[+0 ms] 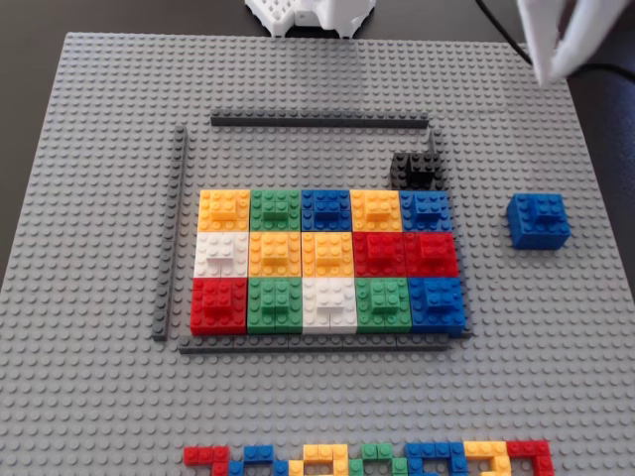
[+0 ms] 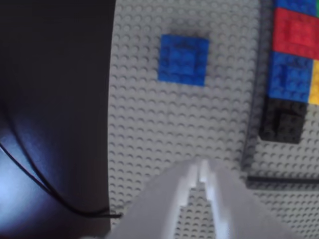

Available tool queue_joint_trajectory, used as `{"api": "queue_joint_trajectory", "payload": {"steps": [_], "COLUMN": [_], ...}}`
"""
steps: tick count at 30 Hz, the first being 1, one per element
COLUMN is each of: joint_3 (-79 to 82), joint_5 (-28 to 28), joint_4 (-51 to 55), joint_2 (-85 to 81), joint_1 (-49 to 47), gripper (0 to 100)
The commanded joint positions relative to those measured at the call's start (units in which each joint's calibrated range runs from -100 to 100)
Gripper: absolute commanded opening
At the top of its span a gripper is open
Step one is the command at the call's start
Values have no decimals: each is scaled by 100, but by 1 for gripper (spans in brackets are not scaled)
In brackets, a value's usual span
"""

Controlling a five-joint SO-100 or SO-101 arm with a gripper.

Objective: Grab the cube and place it into the grid

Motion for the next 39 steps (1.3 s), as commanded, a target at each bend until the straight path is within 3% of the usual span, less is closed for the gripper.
{"api": "queue_joint_trajectory", "payload": {"steps": [1,13,24,39], "joint_3": [-738,-1264,-1255,-892], "joint_5": [-29,-5,20,15], "joint_4": [-110,-320,-379,-608], "joint_2": [386,1409,1719,2054], "joint_1": [28,87,175,263], "gripper": [0,4,29,28]}}
